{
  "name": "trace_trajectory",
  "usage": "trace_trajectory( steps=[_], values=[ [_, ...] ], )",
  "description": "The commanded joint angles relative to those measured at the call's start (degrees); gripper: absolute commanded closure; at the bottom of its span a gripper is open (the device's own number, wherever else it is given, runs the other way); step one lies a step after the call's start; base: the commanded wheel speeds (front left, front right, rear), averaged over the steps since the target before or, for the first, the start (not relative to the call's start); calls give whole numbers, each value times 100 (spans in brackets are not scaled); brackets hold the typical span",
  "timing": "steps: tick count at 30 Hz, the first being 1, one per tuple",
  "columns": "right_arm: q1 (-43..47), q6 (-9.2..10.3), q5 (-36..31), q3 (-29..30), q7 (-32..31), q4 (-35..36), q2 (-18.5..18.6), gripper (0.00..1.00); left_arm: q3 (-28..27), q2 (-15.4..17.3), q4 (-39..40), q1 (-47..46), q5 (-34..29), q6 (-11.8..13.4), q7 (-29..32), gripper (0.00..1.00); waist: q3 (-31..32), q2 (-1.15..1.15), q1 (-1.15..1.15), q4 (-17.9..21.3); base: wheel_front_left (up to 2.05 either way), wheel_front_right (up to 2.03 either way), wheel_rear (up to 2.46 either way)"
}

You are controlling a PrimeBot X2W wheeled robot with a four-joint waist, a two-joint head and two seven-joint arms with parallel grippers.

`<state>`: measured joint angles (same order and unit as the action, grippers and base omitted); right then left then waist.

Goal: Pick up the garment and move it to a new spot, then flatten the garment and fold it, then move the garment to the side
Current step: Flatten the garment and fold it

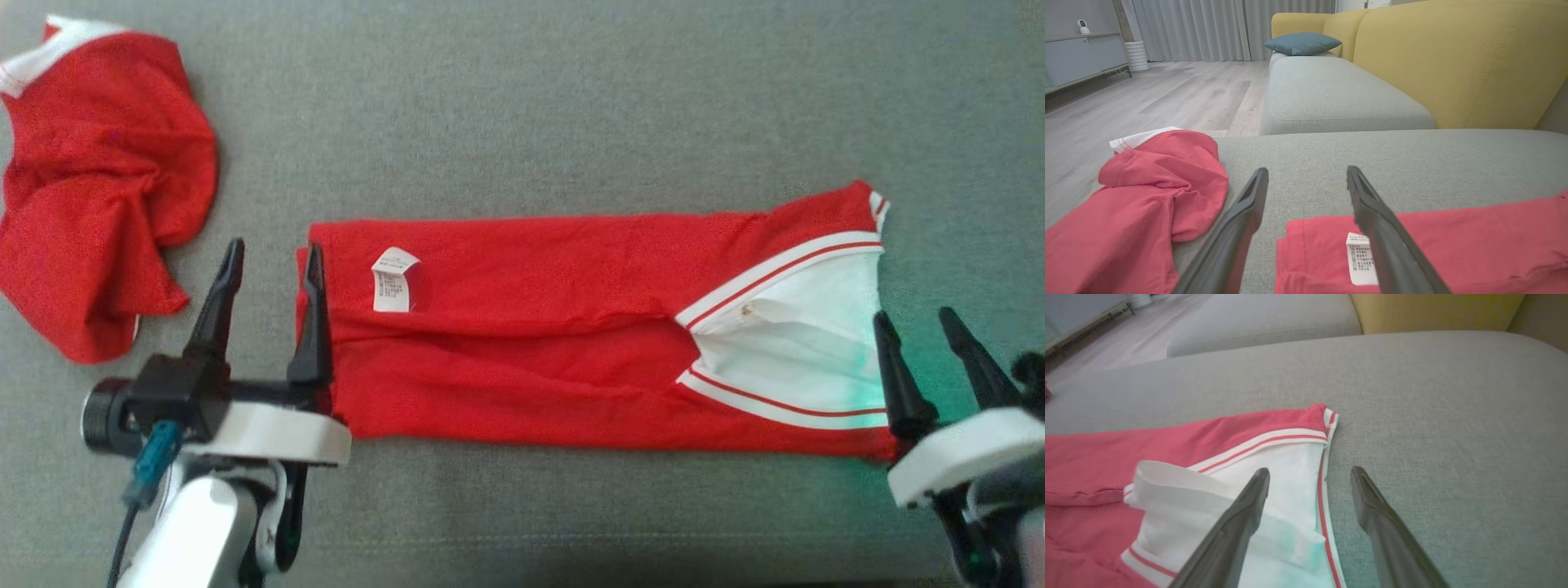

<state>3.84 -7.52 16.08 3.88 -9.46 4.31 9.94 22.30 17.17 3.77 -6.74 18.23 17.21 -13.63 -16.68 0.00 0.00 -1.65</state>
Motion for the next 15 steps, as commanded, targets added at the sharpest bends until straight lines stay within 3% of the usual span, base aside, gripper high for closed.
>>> trace_trajectory(
  steps=[1, 12, 13, 14, 15],
  values=[
    [-309, 3, 54, -102, -208, 23, 210, 0, -176, 43, 181, -317, -53, -19, -28, 0, -219, 0, 0, -84, 0, 0, 0],
    [-616, 3, 490, -212, -1654, -608, 382, 0, -124, -86, 17, -623, -114, -105, -98, 0, -393, 0, 0, -175, 0, 0, 0],
    [-630, 3, 569, -222, -1782, -628, 395, 23, -125, -97, 5, -626, -113, -109, -103, 0, -386, 0, 0, -174, 0, 0, 0],
    [-635, 3, 659, -249, -1920, -647, 411, 82, -127, -107, -7, -627, -112, -112, -107, 0, -375, 0, 0, -174, 0, 0, 0],
    [-637, 3, 778, -275, -2032, -645, 423, 100, -128, -116, -20, -625, -112, -117, -110, 0, -362, 0, 0, -173, 0, 0, 0]
  ],
)
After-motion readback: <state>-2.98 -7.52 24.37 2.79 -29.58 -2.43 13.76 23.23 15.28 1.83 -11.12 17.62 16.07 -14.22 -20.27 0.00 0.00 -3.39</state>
